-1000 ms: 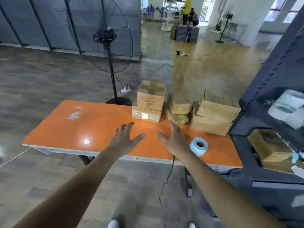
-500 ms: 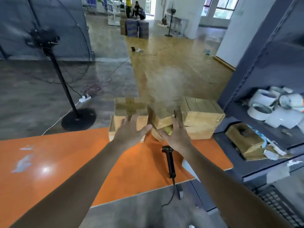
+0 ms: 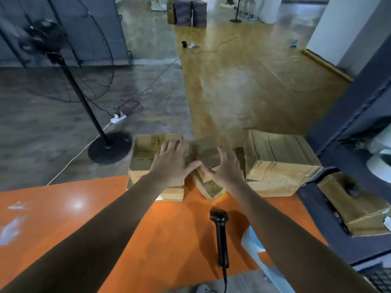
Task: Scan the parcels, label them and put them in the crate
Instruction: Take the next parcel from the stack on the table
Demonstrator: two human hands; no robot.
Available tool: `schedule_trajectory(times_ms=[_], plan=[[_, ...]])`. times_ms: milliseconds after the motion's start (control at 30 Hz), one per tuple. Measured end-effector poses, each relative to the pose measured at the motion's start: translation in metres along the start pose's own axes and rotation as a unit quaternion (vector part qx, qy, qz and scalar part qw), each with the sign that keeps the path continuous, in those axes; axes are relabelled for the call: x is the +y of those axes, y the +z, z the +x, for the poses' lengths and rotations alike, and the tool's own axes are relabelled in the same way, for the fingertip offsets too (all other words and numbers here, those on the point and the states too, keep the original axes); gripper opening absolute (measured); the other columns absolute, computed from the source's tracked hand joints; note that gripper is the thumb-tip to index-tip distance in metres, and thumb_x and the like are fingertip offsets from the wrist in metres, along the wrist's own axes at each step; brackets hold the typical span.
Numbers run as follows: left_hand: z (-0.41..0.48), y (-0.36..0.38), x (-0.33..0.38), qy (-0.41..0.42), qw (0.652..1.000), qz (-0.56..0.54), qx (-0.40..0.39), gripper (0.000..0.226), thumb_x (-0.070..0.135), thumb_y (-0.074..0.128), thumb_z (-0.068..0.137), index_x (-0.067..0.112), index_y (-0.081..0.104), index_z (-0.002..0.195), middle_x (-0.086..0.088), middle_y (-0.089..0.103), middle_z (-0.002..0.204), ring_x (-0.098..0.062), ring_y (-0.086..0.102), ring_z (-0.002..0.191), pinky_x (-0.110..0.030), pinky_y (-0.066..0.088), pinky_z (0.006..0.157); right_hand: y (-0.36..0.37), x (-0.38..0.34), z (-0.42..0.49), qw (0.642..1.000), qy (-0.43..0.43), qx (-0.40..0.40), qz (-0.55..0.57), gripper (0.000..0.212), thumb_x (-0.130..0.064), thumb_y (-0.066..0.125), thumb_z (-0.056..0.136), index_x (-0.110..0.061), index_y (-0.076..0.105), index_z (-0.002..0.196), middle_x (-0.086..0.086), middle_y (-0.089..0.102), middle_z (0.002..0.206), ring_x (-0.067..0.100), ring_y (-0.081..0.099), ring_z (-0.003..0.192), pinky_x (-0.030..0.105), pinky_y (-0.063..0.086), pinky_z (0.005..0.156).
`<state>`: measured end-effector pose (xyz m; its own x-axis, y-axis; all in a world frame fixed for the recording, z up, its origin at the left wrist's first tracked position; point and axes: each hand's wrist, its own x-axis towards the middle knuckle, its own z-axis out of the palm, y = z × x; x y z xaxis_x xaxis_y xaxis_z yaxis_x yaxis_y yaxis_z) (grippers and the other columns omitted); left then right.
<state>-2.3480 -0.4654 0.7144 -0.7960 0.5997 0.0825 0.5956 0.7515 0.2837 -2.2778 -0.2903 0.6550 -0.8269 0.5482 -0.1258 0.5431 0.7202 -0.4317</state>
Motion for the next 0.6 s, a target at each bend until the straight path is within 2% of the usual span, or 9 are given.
schedule_trajectory(times_ms=[200, 333, 600], plan=[[0.013, 0.013, -0.016, 0.01, 1.0, 0.026, -0.009, 0.072, 0.07, 0.043, 0.085, 0.025, 0.032, 0.141, -0.006, 0.034, 0.145, -0.029, 0.025, 0.138, -0.045, 0.034, 0.106, 0.019, 0.004, 0.029, 0.998, 0.022, -0.028, -0.055, 0.092, -0.077, 0.061, 0.072, -0.036, 0.022, 0.145, 0.014, 0.024, 0.152, 0.04, 0.033, 0.136, 0.05, 0.043, 0.098], [0.015, 0.017, -0.026, 0.021, 1.0, 0.014, -0.012, 0.076, 0.071, 0.043, 0.084, 0.024, 0.032, 0.143, -0.006, 0.033, 0.148, -0.029, 0.022, 0.14, -0.045, 0.031, 0.11, 0.02, -0.005, 0.029, 0.997, 0.039, -0.013, -0.059, 0.085, -0.071, 0.065, 0.073, -0.035, 0.029, 0.141, 0.015, 0.029, 0.149, 0.041, 0.03, 0.136, 0.053, 0.039, 0.103], [0.007, 0.002, -0.043, 0.045, 0.998, -0.025, -0.031, 0.075, 0.07, 0.042, 0.086, 0.028, 0.026, 0.147, -0.005, 0.028, 0.152, -0.029, 0.021, 0.142, -0.047, 0.031, 0.11, -0.013, -0.031, -0.008, 0.997, 0.033, 0.066, -0.024, 0.079, -0.065, 0.067, 0.073, -0.032, 0.035, 0.137, 0.014, 0.037, 0.136, 0.035, 0.033, 0.126, 0.046, 0.042, 0.096]])
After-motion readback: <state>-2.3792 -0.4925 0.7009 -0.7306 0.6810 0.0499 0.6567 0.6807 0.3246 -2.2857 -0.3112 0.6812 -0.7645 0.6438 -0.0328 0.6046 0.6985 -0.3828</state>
